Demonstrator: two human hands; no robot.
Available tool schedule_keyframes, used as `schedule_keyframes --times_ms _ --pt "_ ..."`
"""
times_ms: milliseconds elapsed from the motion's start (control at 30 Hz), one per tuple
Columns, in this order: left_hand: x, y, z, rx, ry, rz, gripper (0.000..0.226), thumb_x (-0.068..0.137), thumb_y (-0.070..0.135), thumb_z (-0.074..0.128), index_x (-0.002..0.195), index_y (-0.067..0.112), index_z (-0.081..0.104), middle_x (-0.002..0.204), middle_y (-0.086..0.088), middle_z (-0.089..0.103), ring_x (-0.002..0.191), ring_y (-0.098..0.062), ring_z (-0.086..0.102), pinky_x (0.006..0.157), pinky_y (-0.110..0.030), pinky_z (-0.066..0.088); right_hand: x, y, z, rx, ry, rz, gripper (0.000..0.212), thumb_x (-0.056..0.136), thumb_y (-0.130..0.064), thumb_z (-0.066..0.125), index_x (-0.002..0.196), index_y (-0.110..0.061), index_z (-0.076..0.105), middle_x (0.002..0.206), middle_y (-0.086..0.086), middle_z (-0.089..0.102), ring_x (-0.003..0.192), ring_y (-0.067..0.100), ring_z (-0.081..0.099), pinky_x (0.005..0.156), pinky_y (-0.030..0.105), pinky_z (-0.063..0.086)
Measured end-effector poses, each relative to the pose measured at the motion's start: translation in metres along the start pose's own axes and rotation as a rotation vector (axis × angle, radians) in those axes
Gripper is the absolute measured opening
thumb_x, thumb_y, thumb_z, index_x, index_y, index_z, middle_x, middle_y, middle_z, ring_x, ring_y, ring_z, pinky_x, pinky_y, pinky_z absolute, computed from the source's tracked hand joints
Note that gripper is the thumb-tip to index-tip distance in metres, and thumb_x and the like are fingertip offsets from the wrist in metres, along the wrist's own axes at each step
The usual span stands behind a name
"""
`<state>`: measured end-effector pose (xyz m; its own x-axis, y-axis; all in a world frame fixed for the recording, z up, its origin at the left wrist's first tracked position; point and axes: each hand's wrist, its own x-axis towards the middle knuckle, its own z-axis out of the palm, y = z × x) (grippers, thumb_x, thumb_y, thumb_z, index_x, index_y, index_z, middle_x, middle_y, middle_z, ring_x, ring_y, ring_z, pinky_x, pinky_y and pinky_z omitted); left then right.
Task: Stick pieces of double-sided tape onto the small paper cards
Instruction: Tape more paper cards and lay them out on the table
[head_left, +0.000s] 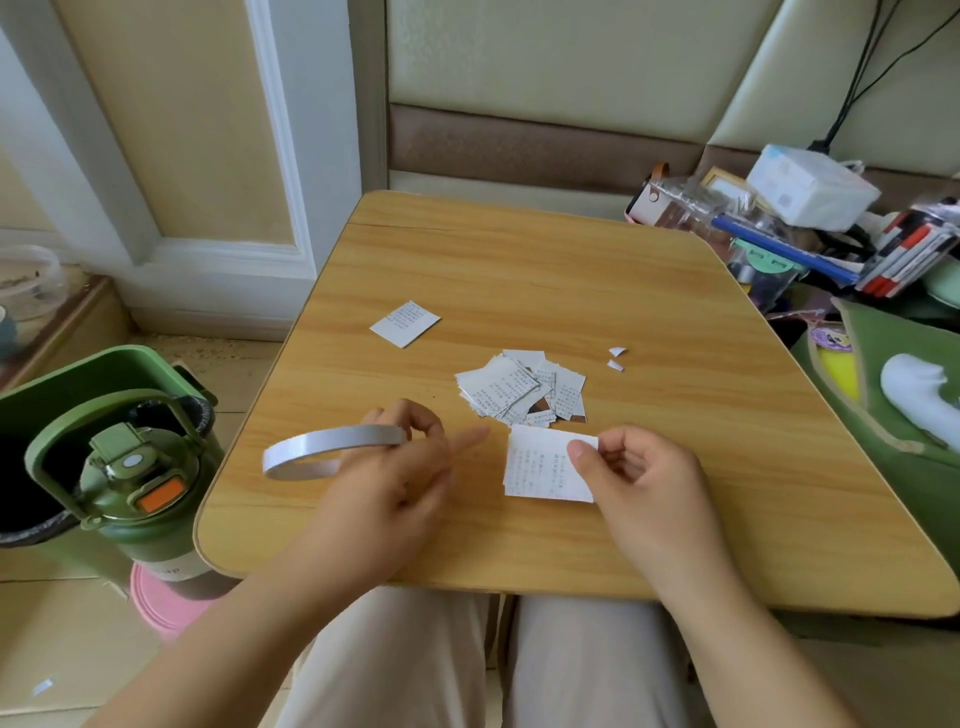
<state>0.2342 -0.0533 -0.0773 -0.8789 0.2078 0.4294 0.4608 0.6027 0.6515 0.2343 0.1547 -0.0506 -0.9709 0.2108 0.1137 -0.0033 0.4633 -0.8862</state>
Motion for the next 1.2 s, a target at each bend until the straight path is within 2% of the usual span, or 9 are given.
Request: schedule_keyframes --times_ms 100,167,233,300,400,600,700,1067,1200 --pt "0.002 0.034 -0.011 -0.326 0.196 -0.298 0.013 0.085 0.026 0.063 0.085 0.035 0.074 0.077 0.008 0.051 0.065 -0.001 0.045 0.055 -0.008 0.033 -0.009 -0.013 -0.013 0.159 -0.007 -0.081 0.024 0.084 -0.015 0.068 0.063 -0.015 0.059 0.054 -0.011 0.059 0.052 0.001 0.049 0.053 0.013 0.039" --pt "0.005 0.056 -0.015 -0.442 0.242 -0.425 0.011 0.084 0.025 0.07 0.074 0.029 0.074 0.06 0.005 0.051 0.056 -0.002 0.042 0.05 -0.008 0.032 -0.017 -0.024 -0.018 0.247 -0.03 -0.113 0.02 0.084 -0.022 0.071 0.068 -0.017 0.06 0.054 -0.009 0.056 0.052 0.003 0.046 0.053 0.014 0.037" --pt "0.009 0.074 -0.021 -0.56 0.229 -0.494 0.014 0.074 0.038 0.069 0.07 0.025 0.074 0.052 0.001 0.049 0.053 0.0 0.044 0.049 -0.007 0.034 -0.023 -0.034 -0.021 0.327 -0.047 -0.134 0.014 0.079 -0.03 0.068 0.07 -0.021 0.062 0.057 -0.006 0.056 0.055 0.005 0.047 0.054 0.014 0.038" --pt "0.012 0.088 -0.023 -0.681 0.197 -0.499 0.027 0.063 0.048 0.064 0.061 0.022 0.072 0.048 0.009 0.05 0.05 0.002 0.044 0.049 -0.006 0.034 -0.027 -0.041 -0.022 0.39 -0.049 -0.145 0.011 0.076 -0.031 0.065 0.07 -0.022 0.064 0.058 -0.004 0.058 0.057 0.006 0.049 0.056 0.014 0.04" --pt "0.015 0.099 -0.023 -0.77 0.143 -0.498 0.029 0.058 0.048 0.064 0.057 0.02 0.07 0.047 0.014 0.052 0.046 0.002 0.045 0.049 -0.006 0.035 -0.03 -0.047 -0.024 0.418 -0.038 -0.158 0.01 0.076 -0.031 0.066 0.071 -0.022 0.065 0.063 0.004 0.063 0.061 0.009 0.054 0.058 0.016 0.043" --pt "0.017 0.104 -0.022 -0.826 0.157 -0.479 0.02 0.072 0.026 0.068 0.055 0.016 0.064 0.044 0.013 0.05 0.043 0.002 0.043 0.046 -0.007 0.033 -0.031 -0.048 -0.024 0.426 -0.032 -0.158 0.02 0.072 -0.039 0.071 0.074 -0.02 0.065 0.07 0.007 0.068 0.066 0.013 0.059 0.061 0.019 0.047" --pt "0.016 0.105 -0.021 -0.831 0.154 -0.464 0.02 0.079 0.014 0.067 0.06 0.014 0.064 0.042 0.014 0.049 0.04 0.002 0.042 0.045 -0.006 0.031 -0.031 -0.05 -0.023 0.493 -0.008 -0.129 0.015 0.073 -0.034 0.077 0.071 -0.022 0.067 0.067 0.0 0.069 0.064 0.006 0.061 0.061 0.014 0.046" --pt "0.012 0.099 -0.016 -0.778 0.152 -0.464 0.02 0.082 0.016 0.067 0.064 0.011 0.069 0.048 0.01 0.047 0.046 -0.002 0.037 0.047 -0.009 0.03 -0.031 -0.047 -0.019 0.528 0.048 -0.1 0.005 0.069 -0.028 0.072 0.067 -0.024 0.069 0.064 -0.002 0.067 0.063 0.008 0.057 0.061 0.015 0.045" --pt "0.012 0.1 -0.016 -0.78 0.165 -0.471 0.023 0.073 0.032 0.067 0.059 0.014 0.067 0.051 0.001 0.043 0.048 -0.007 0.033 0.046 -0.013 0.028 -0.03 -0.048 -0.019 0.526 0.054 -0.123 0.005 0.07 -0.026 0.072 0.066 -0.026 0.068 0.063 -0.004 0.067 0.062 0.006 0.057 0.06 0.014 0.044"
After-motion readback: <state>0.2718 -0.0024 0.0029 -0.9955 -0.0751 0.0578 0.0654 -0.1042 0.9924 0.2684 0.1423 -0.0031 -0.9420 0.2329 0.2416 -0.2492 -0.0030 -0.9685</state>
